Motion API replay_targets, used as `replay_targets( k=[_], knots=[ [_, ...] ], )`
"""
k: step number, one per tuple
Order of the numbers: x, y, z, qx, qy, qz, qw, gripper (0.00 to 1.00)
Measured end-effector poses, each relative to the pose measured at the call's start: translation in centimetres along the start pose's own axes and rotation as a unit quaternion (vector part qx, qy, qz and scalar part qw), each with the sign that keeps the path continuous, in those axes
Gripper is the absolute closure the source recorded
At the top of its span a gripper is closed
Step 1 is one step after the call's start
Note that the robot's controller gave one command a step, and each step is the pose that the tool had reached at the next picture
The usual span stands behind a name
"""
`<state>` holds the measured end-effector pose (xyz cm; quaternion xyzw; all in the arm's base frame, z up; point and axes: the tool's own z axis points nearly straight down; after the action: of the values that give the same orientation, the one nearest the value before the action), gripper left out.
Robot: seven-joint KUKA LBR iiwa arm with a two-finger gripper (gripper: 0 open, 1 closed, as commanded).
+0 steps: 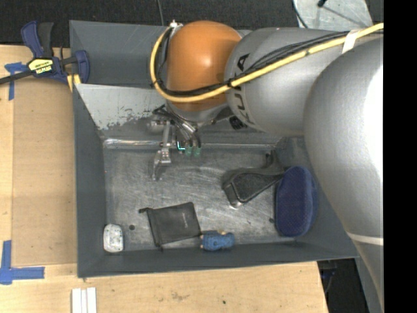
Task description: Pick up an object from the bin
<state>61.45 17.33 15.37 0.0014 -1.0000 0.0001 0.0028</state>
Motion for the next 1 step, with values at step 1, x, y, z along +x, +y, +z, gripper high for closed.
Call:
replay_targets(
  k=[1],
  knots=[
    [3.09,-3.36,7.74,0.000,-0.0029,-0.088,0.9961,0.00]
  ],
)
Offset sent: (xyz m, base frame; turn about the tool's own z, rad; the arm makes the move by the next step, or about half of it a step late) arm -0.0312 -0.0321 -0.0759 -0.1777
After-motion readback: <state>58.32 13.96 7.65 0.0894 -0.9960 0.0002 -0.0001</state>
